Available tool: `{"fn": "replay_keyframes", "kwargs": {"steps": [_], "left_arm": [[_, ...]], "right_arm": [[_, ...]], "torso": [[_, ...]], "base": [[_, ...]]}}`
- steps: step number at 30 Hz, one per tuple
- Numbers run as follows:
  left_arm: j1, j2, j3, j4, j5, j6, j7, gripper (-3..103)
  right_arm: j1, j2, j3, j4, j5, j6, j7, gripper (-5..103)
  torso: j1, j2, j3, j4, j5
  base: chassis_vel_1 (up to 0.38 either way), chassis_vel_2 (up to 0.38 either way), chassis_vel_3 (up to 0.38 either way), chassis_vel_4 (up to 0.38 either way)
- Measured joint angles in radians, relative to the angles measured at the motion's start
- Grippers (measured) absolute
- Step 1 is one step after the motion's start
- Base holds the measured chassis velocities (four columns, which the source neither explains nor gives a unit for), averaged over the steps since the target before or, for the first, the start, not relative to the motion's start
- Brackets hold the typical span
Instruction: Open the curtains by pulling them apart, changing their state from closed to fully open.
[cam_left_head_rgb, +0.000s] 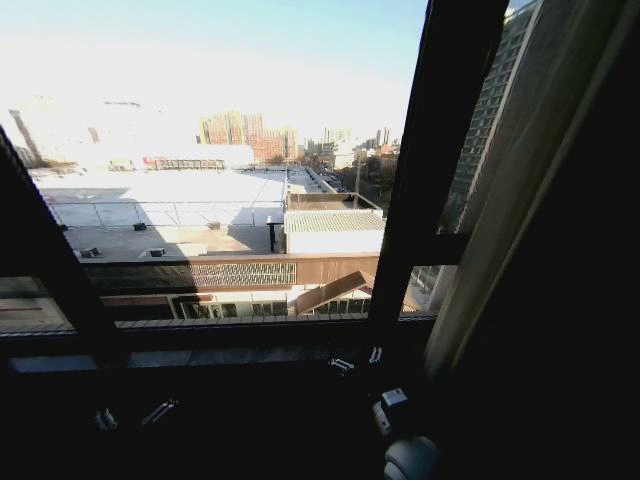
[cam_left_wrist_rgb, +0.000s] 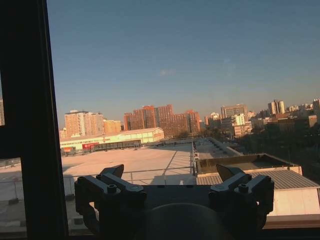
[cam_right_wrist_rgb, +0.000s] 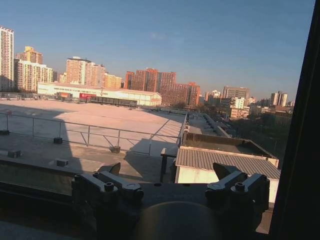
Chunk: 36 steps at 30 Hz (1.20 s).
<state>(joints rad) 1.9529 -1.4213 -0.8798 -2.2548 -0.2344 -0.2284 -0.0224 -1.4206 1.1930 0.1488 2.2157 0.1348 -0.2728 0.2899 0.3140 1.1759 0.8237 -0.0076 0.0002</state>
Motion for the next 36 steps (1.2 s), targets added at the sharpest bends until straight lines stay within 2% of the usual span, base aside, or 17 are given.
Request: {"fn": "replay_keyframes", "kwargs": {"steps": [12, 36], "left_arm": [[0.018, 0.011, -0.006, 0.012, -0.006, -0.031, 0.0, 100], [0.0, -0.009, 0.008, 0.033, 0.0, -0.04, 0.001, 100]], "right_arm": [[-0.023, 0.005, 0.0, -0.001, -0.036, 0.01, -0.012, 100], [-0.038, -0.004, 0.02, -0.002, -0.066, 0.044, -0.032, 100]], "torso": [[0.0, 0.0, 0.0, 0.0, 0.0], [0.0, 0.0, 0.0, 0.0, -0.0004]], "base": [[0.353, 0.354, -0.36, -0.344], [0.355, 0.349, -0.355, -0.351]]}}
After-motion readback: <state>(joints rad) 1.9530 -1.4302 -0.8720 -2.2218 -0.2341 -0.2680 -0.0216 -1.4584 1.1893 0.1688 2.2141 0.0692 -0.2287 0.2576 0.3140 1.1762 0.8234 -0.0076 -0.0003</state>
